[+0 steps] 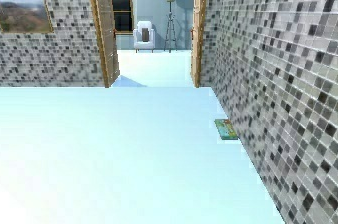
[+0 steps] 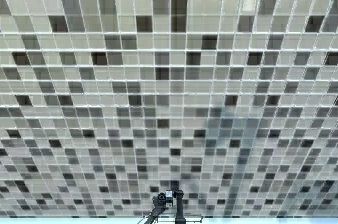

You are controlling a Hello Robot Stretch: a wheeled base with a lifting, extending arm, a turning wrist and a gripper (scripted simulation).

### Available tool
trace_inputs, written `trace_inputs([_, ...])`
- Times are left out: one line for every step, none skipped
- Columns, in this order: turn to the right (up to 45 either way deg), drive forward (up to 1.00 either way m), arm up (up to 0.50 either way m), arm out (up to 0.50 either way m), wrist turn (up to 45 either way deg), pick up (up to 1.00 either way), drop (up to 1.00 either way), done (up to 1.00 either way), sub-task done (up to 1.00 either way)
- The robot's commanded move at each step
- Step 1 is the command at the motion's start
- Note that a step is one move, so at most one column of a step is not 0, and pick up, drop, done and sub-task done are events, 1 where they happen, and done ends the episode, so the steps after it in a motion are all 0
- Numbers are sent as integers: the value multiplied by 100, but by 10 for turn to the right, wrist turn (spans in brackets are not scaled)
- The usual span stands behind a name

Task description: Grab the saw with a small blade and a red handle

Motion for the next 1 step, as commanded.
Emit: trace_inputs([0, 0, 0, 0, 450, 0, 0, 0, 0])
